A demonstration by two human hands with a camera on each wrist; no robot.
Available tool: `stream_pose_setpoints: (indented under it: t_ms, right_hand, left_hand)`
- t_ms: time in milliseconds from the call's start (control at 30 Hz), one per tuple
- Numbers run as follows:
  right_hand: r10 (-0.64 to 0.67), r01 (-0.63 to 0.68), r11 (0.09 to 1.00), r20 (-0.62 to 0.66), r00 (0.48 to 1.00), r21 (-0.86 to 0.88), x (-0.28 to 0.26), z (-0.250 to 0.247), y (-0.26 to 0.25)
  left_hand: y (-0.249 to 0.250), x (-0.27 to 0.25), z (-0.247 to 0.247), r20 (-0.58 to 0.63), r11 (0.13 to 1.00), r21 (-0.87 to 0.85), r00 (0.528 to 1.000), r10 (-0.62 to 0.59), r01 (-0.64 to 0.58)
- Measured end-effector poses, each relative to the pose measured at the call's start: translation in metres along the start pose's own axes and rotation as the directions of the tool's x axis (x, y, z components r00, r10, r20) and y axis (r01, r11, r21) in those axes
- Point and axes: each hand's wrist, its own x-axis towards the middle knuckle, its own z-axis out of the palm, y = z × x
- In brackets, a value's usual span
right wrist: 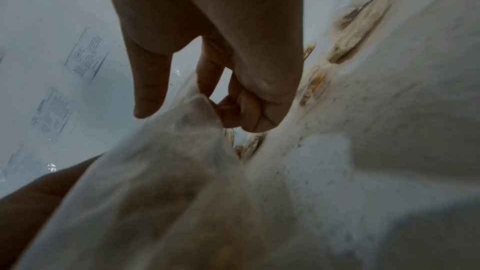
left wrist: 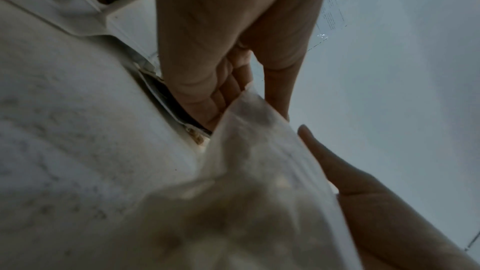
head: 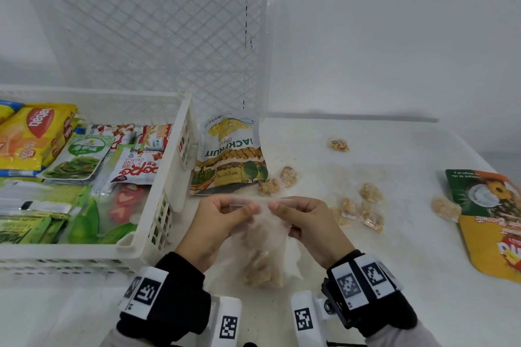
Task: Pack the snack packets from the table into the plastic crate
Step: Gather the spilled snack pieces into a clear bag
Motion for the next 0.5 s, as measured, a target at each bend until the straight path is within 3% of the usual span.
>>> stream_pose_setpoints:
  t_ms: [100,267,500]
  right_hand:
    - [-0.02,0.02,1.0,0.081,0.996,0.003,0.0007,0.0047,-0.0001]
    - [-0.069,0.069,0.998,0.035,0.997,-0.008,0.0023,0.0078,-0.0015]
    - [-0.023,0.024,0.999,0.028,0.999,-0.029,0.0076,0.0047,-0.005]
  left_hand:
    - [-0.0005,-0.0012,0.0034,0.044,0.999,-0.006,0.998,0.044,-0.044]
    - [-0.0031,-0.0002,0.0055,0.003,0.998,0.013,0.998,0.063,-0.063]
    - [-0.0025,-0.0025,-0.0008,0.003,1.0,0.006,1.0,-0.024,0.024]
